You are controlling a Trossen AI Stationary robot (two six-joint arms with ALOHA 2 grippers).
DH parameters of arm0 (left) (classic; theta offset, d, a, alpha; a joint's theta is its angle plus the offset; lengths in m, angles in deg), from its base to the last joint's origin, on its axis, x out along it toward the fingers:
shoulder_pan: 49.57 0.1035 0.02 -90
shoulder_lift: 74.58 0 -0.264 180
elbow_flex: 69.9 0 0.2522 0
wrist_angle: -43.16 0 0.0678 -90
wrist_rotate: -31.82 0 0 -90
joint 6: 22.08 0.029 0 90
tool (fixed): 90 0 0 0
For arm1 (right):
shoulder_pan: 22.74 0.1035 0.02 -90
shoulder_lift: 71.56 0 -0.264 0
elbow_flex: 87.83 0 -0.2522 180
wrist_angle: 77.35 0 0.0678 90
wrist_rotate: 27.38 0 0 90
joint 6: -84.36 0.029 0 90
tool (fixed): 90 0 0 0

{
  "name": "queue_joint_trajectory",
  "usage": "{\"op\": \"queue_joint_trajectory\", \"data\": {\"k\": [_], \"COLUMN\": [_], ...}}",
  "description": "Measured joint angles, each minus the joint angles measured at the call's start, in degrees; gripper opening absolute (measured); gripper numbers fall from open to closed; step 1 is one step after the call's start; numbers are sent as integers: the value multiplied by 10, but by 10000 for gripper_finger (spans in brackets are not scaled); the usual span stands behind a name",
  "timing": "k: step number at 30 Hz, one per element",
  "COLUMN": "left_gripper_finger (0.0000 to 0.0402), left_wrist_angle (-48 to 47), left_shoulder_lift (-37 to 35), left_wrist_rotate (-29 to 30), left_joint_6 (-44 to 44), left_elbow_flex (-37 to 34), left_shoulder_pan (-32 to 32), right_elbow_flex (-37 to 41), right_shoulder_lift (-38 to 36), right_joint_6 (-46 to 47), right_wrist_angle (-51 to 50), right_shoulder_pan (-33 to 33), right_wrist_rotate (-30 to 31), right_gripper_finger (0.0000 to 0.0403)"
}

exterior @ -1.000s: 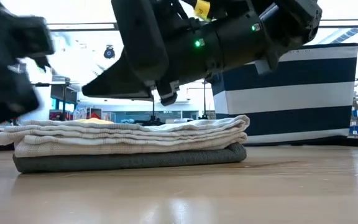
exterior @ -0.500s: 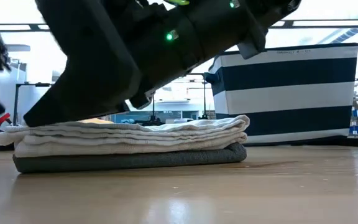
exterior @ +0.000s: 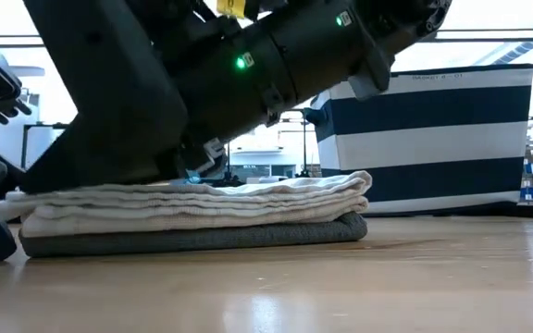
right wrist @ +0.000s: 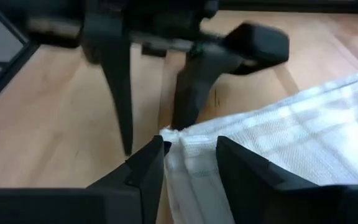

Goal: Fold kitchen towel into neat rectangle
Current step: Stack the white patterned towel on top of the gray towel

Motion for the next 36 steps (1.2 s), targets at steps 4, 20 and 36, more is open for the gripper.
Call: {"op": "queue_joint_trajectory", "data": {"k": [4, 20, 36], "left_gripper_finger": [152, 152, 152], "left_wrist_angle": [-4, -10, -10], "left_shoulder_lift": [-2, -13, -13], "left_wrist_rotate": [-12, -45, -66], "left_joint_6": [12, 62, 92], "left_elbow_flex": [0, -10, -11], "left_shoulder_pan": [1, 9, 46], "right_elbow_flex": [0, 0, -30], "right_shoulder_lift": [-1, 5, 3], "right_joint_6": [3, 24, 17], "right_wrist_angle": [0, -15, -53], "right_shoulder_pan": [0, -4, 17], "right_wrist_rotate": [13, 22, 10], "right_gripper_finger": [133, 69, 10]}}
